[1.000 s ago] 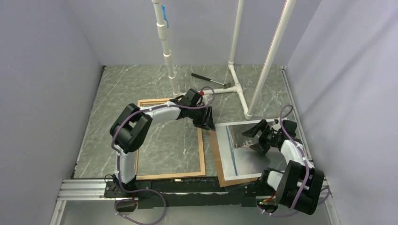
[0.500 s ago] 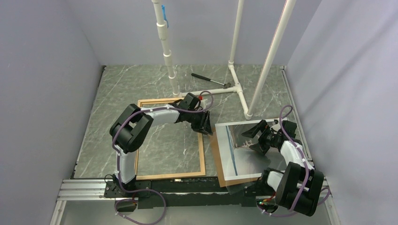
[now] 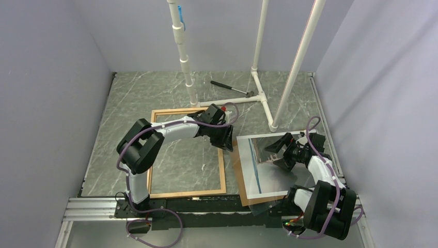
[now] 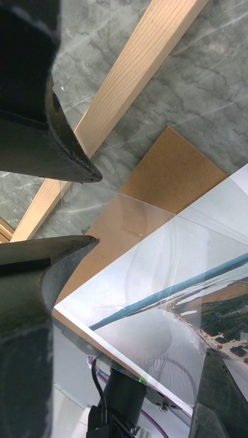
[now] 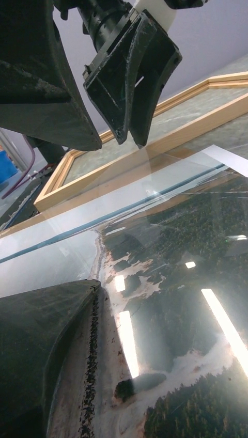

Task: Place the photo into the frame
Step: Move the photo frame item to the center of the board.

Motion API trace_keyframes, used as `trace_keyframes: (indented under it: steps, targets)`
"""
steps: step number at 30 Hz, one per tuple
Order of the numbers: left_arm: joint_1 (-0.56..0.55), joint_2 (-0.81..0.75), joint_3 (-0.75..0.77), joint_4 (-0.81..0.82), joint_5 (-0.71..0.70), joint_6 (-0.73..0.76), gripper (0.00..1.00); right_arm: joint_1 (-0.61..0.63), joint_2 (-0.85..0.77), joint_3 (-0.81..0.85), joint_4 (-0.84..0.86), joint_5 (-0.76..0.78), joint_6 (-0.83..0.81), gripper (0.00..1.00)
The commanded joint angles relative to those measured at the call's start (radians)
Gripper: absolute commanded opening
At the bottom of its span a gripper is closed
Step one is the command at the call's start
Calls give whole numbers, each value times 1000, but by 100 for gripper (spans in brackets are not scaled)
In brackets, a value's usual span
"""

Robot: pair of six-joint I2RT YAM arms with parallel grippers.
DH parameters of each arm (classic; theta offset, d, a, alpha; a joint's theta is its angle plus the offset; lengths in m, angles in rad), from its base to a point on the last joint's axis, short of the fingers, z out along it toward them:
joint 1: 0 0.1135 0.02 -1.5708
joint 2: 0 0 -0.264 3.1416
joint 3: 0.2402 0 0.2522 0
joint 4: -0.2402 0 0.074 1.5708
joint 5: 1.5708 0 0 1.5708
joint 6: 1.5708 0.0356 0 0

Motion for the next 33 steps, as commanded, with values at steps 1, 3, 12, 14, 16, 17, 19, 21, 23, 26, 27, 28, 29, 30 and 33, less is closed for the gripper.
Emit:
trace_keyframes:
  steps: [1,3,12,14,16,17,19,21,23,26,27,28,29,30,33]
  targets:
    - [-30,18,39,-107,63,27,45,8,-10,-3,-3,-14,-12,96]
    - [-29,21,28,-90,95,31,45,10,-11,-2,-4,-21,-11,96]
    - [-17,85,34,-54,257,70,32,13,-23,12,-18,-49,-8,96]
    - [-7,80,23,-45,283,67,30,13,-31,17,-21,-48,-6,96]
    - [11,66,1,-15,318,60,26,15,-39,22,-22,-43,-4,96]
    - [21,57,-12,-6,327,57,24,15,-41,23,-22,-42,-3,96]
    - [37,37,-34,2,335,54,19,15,-42,26,-21,-44,1,96]
    - [49,18,-45,1,336,57,9,15,-41,32,-23,-47,2,96]
    - [56,-1,-53,-10,328,65,0,15,-41,40,-26,-53,3,96]
    - [61,-30,-61,-28,303,74,0,18,-48,50,-25,-57,6,96]
    - [69,-40,-69,-30,295,73,0,18,-50,52,-24,-60,6,96]
    - [75,-55,-79,-29,288,70,0,20,-50,57,-26,-62,5,96]
    - [81,-69,-93,-27,281,66,0,22,-50,61,-27,-64,5,96]
    - [89,-85,-109,-19,280,60,0,23,-50,63,-28,-66,4,96]
    - [113,-145,-159,19,285,43,0,26,-52,73,-26,-73,9,96]
